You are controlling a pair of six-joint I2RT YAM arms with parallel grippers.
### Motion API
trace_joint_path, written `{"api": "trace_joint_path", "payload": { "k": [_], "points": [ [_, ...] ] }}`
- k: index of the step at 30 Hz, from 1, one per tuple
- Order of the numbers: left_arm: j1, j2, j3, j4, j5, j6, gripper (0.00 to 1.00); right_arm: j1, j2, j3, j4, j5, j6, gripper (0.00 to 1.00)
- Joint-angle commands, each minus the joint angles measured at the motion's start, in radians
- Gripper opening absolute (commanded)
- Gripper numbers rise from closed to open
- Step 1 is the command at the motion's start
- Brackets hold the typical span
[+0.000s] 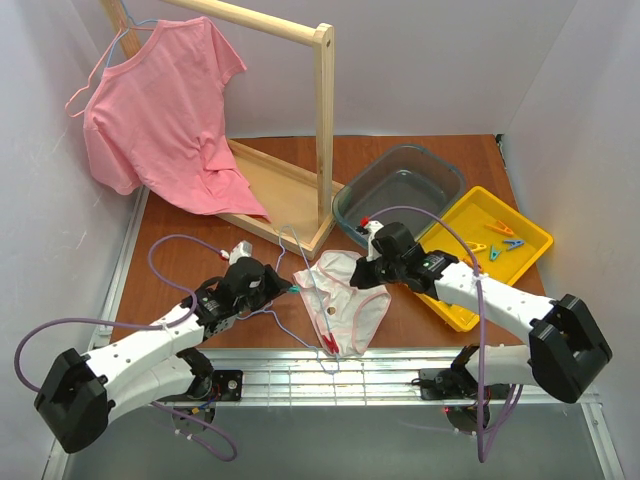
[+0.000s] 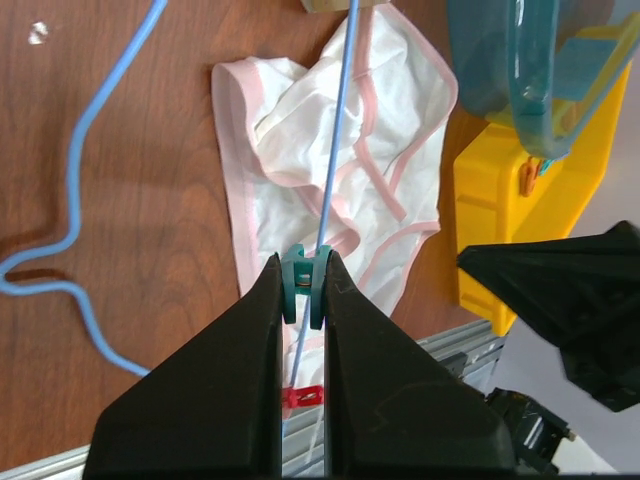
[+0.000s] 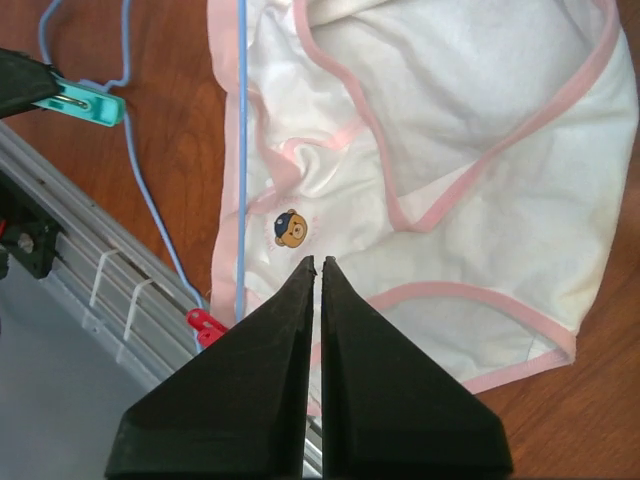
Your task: Clip the underwear to the hanger
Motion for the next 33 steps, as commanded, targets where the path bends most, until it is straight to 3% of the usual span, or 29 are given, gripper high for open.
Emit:
{"api": "trace_joint_path", "payload": {
  "k": [1, 7, 12, 33],
  "points": [
    [-0.003, 0.034, -0.021, 0.137, -0.010, -0.062, 0.00, 0.029, 0.031, -0.011, 0.105, 0.062, 0.015, 0.01],
    [-0.020, 0.149, -0.014, 0.253, -0.015, -0.148, 0.00, 0.056, 0.127, 0.016, 0.138, 0.078, 0.015, 0.01],
    [-0.052, 0.251, 0.064, 0.209, -0.037, -0.172, 0.00, 0.087, 0.204, 0.064, 0.139, 0.097, 0.001, 0.01],
    [-0.121, 0.377, 0.147, 0.128, -0.091, -0.229, 0.00, 0.150, 0.308, 0.050, 0.246, 0.065, 0.004, 0.01]
  ]
}}
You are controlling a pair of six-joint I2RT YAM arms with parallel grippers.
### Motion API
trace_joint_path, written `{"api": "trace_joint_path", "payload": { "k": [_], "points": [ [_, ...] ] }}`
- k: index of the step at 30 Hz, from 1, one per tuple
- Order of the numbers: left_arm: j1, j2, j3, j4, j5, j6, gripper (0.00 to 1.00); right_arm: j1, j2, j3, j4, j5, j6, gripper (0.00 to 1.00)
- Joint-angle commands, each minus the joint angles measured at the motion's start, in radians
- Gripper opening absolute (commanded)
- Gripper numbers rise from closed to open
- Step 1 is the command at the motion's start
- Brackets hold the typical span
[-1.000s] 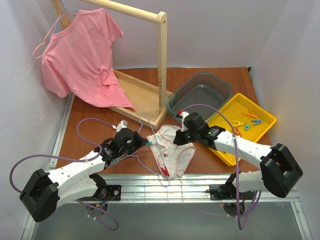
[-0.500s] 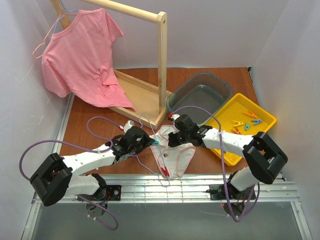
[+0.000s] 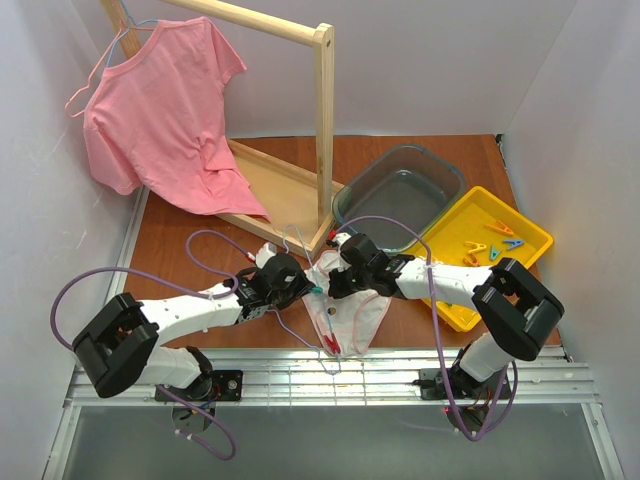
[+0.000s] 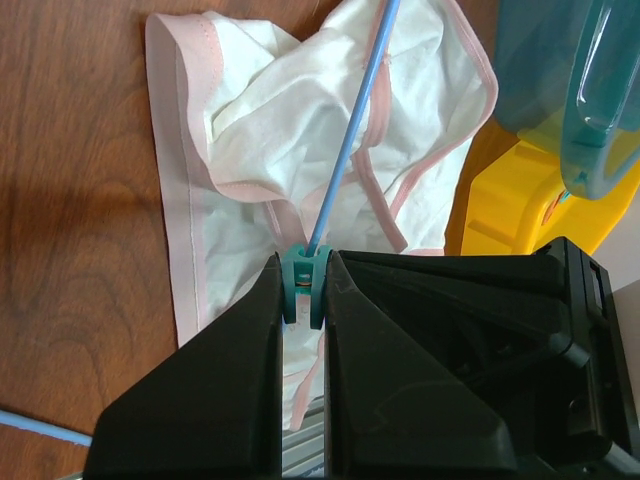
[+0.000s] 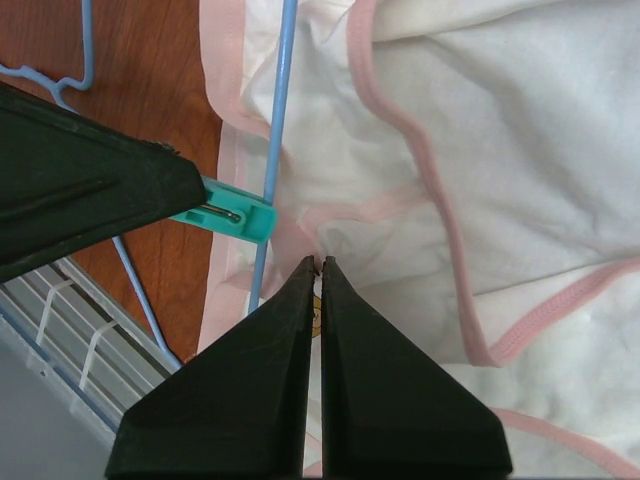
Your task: Clip the underwear to the hanger
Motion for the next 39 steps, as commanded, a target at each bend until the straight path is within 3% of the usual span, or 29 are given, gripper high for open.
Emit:
{"api": "trace_joint_path", "payload": {
  "k": [1, 16, 22, 39],
  "points": [
    [-0.015, 0.009, 0.041, -0.030, -0.041, -0.014, 0.00, 0.021, 0.010, 0.015, 0.049, -0.006, -0.001, 0.01],
    [-0.059, 0.016, 0.159, -0.266, -0.144, -0.014, 0.00, 0.037, -0.001, 0.012, 0.051, 0.017, 0.000, 0.01],
    [-0.082, -0.021, 0.197, -0.383, -0.231, -0.052, 0.00, 0.037, -0.045, 0.019, 0.009, 0.100, -0.001, 0.01],
    [-0.147, 0.130, 0.323, -0.449, -0.251, -0.097, 0.00, 0.037, -0.076, 0.018, -0.021, 0.134, -0.018, 0.01]
  ]
}}
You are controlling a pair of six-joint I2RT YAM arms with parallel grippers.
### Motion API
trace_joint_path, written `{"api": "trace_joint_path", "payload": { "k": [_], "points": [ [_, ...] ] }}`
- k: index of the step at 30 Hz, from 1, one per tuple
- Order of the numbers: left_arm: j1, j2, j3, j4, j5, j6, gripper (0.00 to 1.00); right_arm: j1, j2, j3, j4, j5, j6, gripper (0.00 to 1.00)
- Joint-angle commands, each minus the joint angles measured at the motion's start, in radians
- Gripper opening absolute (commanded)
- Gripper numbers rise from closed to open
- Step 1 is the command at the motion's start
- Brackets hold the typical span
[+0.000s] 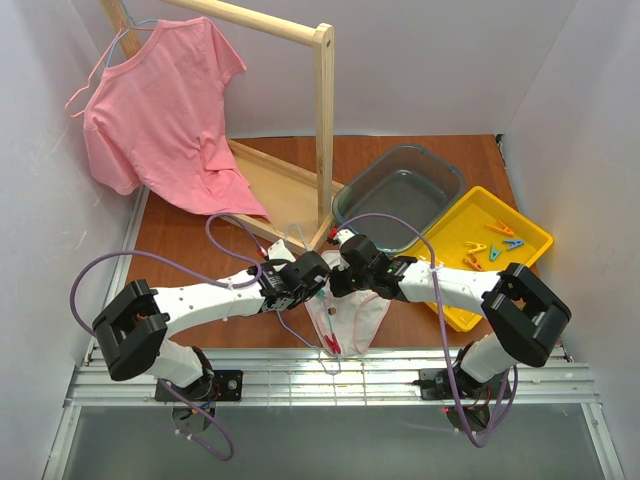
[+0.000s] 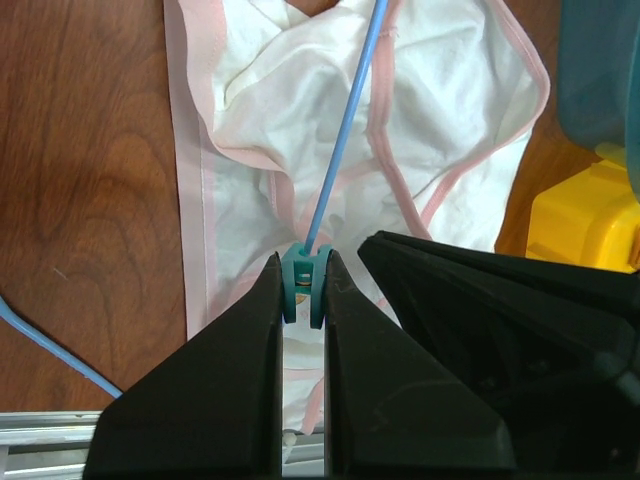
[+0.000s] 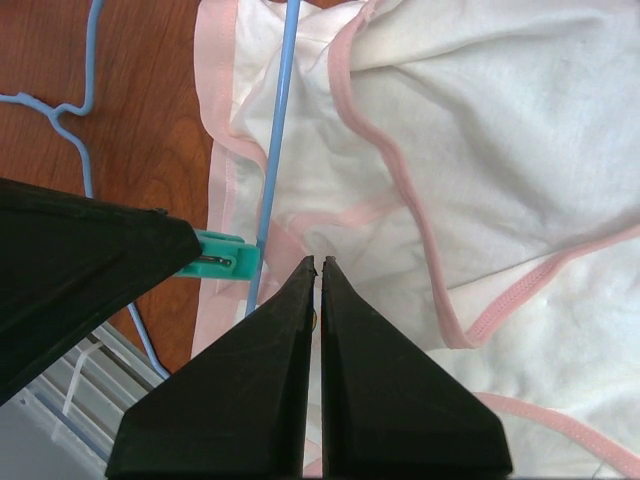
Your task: Clip the underwear to the hanger
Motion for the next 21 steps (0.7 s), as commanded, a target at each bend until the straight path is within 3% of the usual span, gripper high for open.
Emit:
{"api": "trace_joint_path", "payload": {
  "k": [1, 21],
  "points": [
    [-0.005, 0.017, 0.050, -0.065, -0.045, -0.026, 0.00, 0.004, -0.039, 0.015, -0.014, 0.024, -0.014, 0.01],
    [-0.055, 0.129, 0.163, -0.154, -0.133, -0.049, 0.00, -0.013, -0.106, -0.016, -0.006, 0.009, -0.042, 0.01]
  ]
}}
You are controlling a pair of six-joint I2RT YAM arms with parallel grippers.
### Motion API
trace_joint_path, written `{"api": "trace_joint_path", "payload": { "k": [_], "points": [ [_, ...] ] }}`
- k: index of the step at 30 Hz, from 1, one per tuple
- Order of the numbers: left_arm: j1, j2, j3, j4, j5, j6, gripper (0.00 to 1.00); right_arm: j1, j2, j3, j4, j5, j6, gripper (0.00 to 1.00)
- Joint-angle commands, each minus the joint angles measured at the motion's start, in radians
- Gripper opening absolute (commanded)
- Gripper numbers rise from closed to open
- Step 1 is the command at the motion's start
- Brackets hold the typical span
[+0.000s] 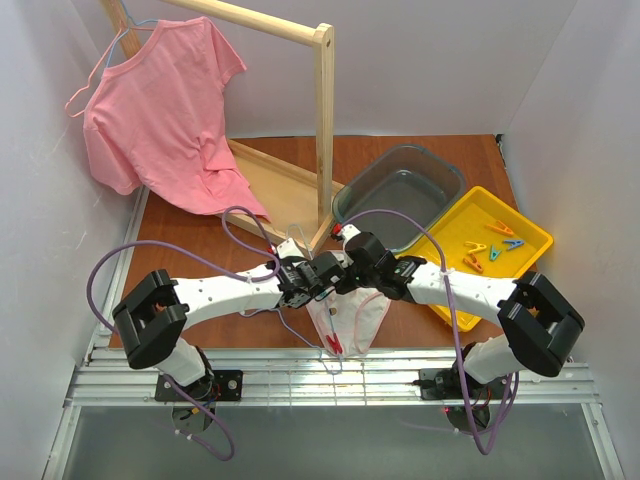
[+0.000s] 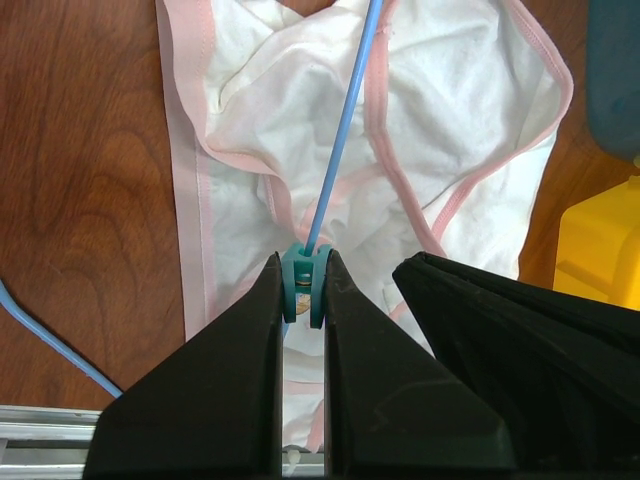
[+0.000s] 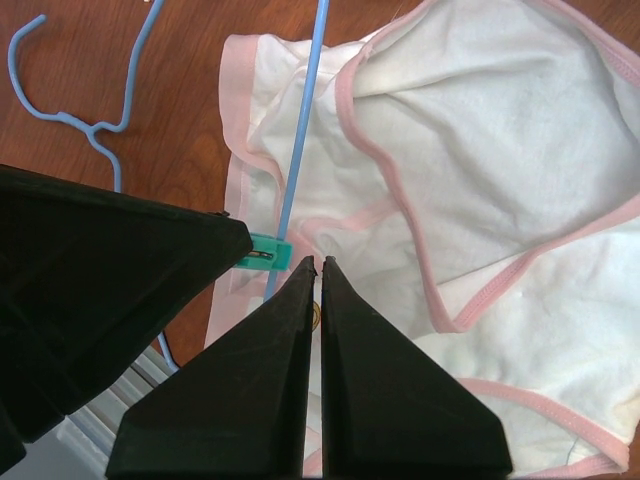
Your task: Clip the underwear to the hanger
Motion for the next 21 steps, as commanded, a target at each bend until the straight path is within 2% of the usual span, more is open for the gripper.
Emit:
{"api": "trace_joint_path", "payload": {
  "k": [1, 21],
  "points": [
    [-0.011, 0.011, 0.040, -0.031, -0.071, -0.015, 0.00, -0.008, -0.026, -0.008, 0.007, -0.022, -0.025, 0.01],
    [-0.059, 0.126, 0.161, -0.128, -0.146, 0.014, 0.00, -0.074, -0.064, -0.052, 0.049, -0.097, -0.040, 0.01]
  ]
}}
